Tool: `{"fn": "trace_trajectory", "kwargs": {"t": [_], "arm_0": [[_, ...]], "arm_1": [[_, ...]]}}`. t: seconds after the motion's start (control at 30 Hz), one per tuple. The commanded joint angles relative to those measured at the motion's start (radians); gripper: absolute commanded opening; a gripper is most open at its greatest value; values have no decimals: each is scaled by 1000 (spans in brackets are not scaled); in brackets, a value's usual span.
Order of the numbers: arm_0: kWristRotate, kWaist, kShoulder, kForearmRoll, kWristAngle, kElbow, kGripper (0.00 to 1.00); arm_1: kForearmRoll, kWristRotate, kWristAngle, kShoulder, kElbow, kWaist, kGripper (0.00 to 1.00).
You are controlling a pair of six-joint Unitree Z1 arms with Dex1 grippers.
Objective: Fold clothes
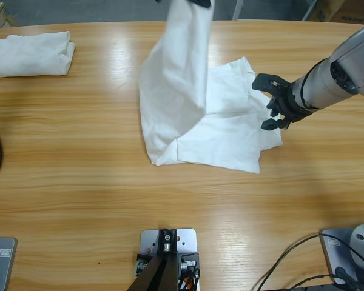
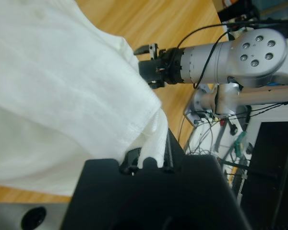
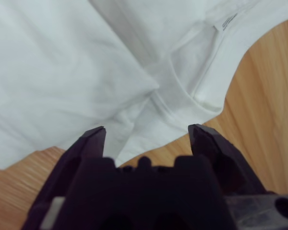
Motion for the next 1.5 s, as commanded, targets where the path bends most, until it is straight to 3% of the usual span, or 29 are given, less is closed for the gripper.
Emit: {"fn": "trace_trajectory", "kwargs": {"t": [0.03,0.23,0.57,0.8,1.03,1.07,1.1,1.13,1.17,1.23,1.33,1.5], "arm_0": [[-33,-24,139,13,-51,-151,0],[-77,-20,248,14,-143,-322,0],[-150,-15,374,-19,-148,-604,0],[-171,-12,370,-214,-184,-615,0],[-222,-14,368,-243,-191,-615,0],[-239,-16,368,-249,-198,-615,22],[-252,-16,368,-256,-204,-616,200],[-261,-18,366,-267,-207,-616,277],[-262,-18,363,-281,-214,-616,281],[-271,-19,360,-317,-242,-616,393],[-320,-26,359,-398,-308,-616,393],[-325,-30,335,-409,-307,-616,393]], "arm_1": [[-26,15,-28,54,16,-19,701],[-40,15,-27,65,27,-19,701],[-71,15,-32,76,51,-19,701],[-76,17,-38,84,55,-11,701],[-76,26,-48,84,54,-2,701],[-76,28,-48,86,54,1,700],[-76,28,-48,88,53,4,700],[-76,29,-48,90,53,8,701],[-76,30,-48,91,53,11,701],[-76,30,-51,90,53,16,700],[-75,31,-57,85,53,20,701],[-73,41,-62,72,54,31,699]]}}
